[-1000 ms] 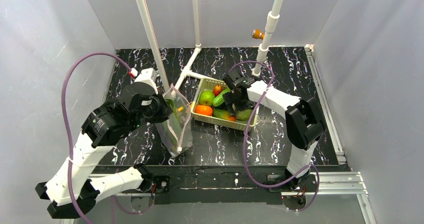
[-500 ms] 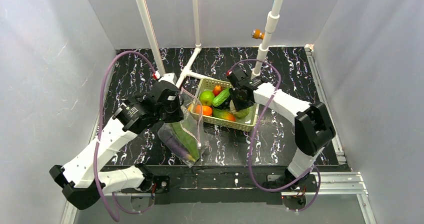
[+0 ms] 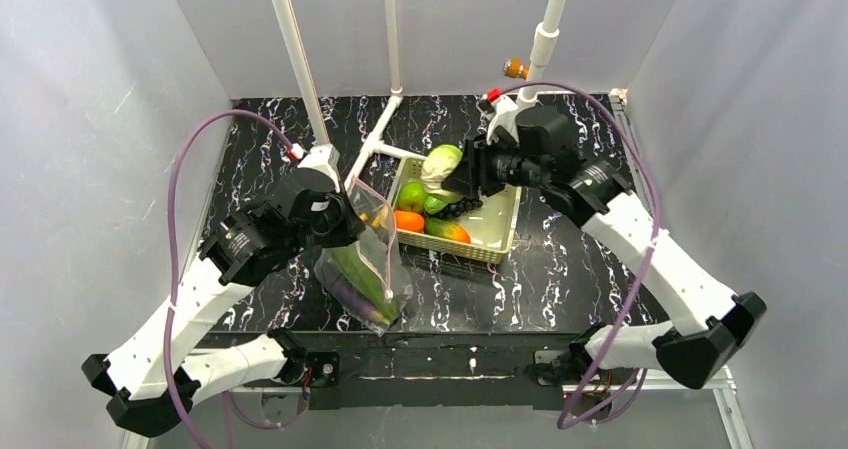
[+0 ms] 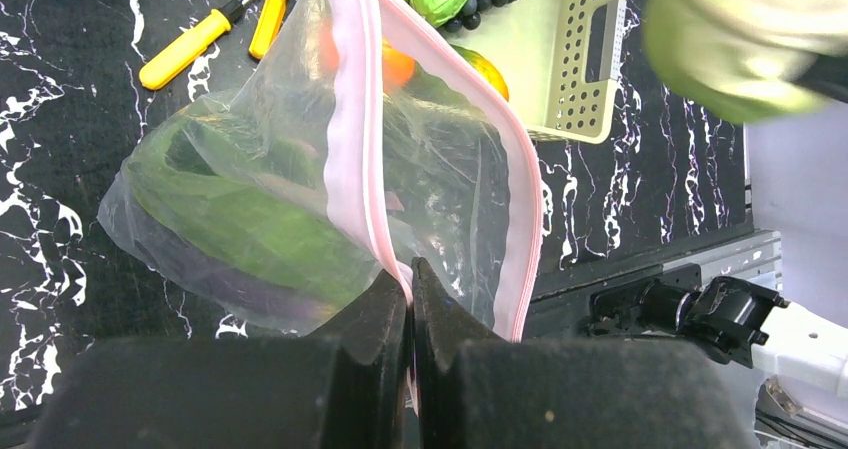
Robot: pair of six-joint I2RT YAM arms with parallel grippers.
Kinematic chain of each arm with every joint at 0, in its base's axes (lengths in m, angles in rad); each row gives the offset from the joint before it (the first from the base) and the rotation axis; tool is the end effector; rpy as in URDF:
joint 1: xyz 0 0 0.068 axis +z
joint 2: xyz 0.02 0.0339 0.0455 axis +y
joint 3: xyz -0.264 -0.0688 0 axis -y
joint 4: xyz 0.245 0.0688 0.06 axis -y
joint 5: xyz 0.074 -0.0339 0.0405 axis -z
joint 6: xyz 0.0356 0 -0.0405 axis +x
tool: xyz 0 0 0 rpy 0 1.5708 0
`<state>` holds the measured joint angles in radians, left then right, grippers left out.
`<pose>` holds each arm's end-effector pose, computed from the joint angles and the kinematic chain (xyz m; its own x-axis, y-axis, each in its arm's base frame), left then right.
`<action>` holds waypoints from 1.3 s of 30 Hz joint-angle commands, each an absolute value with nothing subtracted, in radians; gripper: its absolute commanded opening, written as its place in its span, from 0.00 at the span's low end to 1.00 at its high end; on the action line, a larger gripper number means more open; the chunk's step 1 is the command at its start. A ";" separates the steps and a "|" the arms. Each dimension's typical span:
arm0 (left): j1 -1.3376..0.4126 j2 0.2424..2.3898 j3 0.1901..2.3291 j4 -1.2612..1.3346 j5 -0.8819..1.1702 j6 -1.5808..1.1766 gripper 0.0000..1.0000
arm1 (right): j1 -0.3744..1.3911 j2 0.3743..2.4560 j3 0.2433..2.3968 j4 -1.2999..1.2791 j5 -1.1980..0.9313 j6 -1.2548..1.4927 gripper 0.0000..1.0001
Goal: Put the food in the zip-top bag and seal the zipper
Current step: Place the fake vegetable in the zipper food storage bag.
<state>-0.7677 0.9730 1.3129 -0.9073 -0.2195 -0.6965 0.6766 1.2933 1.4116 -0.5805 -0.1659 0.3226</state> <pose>0.1306 -0.1153 0.4115 -0.6467 -0.2460 -0.7220 0.1705 0.8760 -0.4512 0.2158 0.1809 0.4072 -0.5621 -0.0504 -0.8256 -0.5848 0.7301 0.3536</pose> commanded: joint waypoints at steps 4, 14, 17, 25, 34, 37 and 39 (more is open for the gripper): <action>-0.763 0.900 1.250 -0.831 -0.220 -0.717 0.00 | 0.761 1.234 1.413 -0.082 -0.606 0.724 0.24; -0.762 0.824 1.204 -0.820 -0.230 -0.767 0.00 | 0.901 1.253 1.118 0.358 -0.479 0.774 0.23; -0.763 0.791 1.171 -0.797 -0.229 -0.785 0.00 | 0.909 1.278 1.109 0.329 -0.441 0.728 0.21; -0.763 0.812 1.205 -0.803 -0.211 -0.779 0.00 | 0.971 1.311 1.161 0.030 -0.193 0.535 0.18; -0.763 0.832 1.247 -0.818 -0.202 -0.766 0.00 | 1.115 1.365 1.357 -0.322 0.177 0.242 0.25; -0.763 0.832 1.262 -0.822 -0.200 -0.768 0.00 | 1.130 1.408 1.446 -0.416 0.228 0.208 0.31; -0.763 0.832 1.270 -0.829 -0.199 -0.772 0.00 | 1.145 1.434 1.503 -0.473 0.263 0.181 0.32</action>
<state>-0.7628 0.8448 1.2185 -0.8407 -0.2109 -0.7703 1.1247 1.3884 1.3863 -0.3307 0.1231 0.2882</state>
